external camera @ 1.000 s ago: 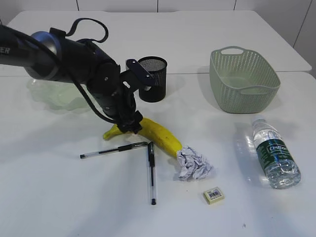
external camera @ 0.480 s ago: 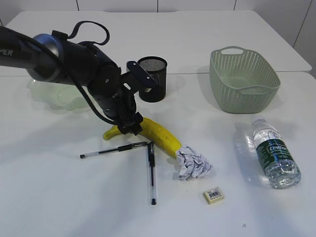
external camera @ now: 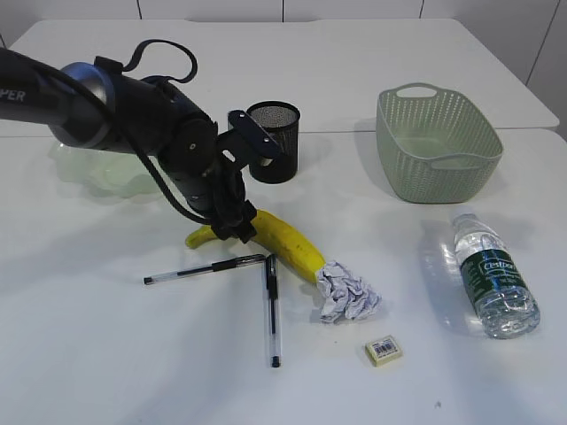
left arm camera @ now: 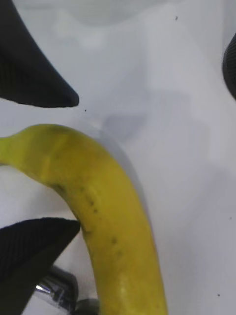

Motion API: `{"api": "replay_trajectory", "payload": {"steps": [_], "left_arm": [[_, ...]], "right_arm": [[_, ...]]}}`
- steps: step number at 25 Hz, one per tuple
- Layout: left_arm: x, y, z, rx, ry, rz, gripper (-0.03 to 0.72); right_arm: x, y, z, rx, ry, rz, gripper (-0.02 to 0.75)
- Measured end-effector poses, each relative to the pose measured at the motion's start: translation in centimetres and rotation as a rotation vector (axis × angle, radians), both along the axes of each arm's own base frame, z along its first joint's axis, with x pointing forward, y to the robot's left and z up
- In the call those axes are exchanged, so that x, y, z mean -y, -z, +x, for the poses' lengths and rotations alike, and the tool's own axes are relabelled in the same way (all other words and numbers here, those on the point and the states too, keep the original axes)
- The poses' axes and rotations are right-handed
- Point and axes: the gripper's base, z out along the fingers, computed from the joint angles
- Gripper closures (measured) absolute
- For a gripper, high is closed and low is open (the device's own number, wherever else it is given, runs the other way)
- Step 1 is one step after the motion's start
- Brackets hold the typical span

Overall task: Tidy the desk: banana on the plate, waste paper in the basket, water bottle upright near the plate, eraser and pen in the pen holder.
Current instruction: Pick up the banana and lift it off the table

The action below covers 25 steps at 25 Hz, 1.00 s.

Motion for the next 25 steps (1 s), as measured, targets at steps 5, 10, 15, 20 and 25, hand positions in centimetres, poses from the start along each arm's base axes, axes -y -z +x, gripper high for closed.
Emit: {"api": "replay_trajectory", "payload": {"steps": [5, 10, 15, 20, 25], "left_arm": [[0.0, 0.0, 0.0, 0.004, 0.001, -0.006, 0.234], [0.0, 0.0, 0.0, -0.005, -0.003, 0.003, 0.241], [-0.1, 0.1, -0.1, -0.019, -0.010, 0.013, 0.241], [-0.2, 1.1, -0.2, -0.044, -0.012, 0.031, 0.242], [-0.2, 1.1, -0.2, -0.043, -0.012, 0.031, 0.255]], "right_arm": [[-0.3, 0.1, 0.0, -0.001, -0.001, 0.043, 0.370], [-0.6, 0.2, 0.0, -0.001, -0.002, 0.076, 0.370], [-0.6, 0.2, 0.0, -0.001, -0.002, 0.076, 0.370], [-0.6, 0.2, 0.0, -0.001, -0.002, 0.078, 0.370], [-0.6, 0.2, 0.0, -0.001, -0.002, 0.078, 0.370]]}}
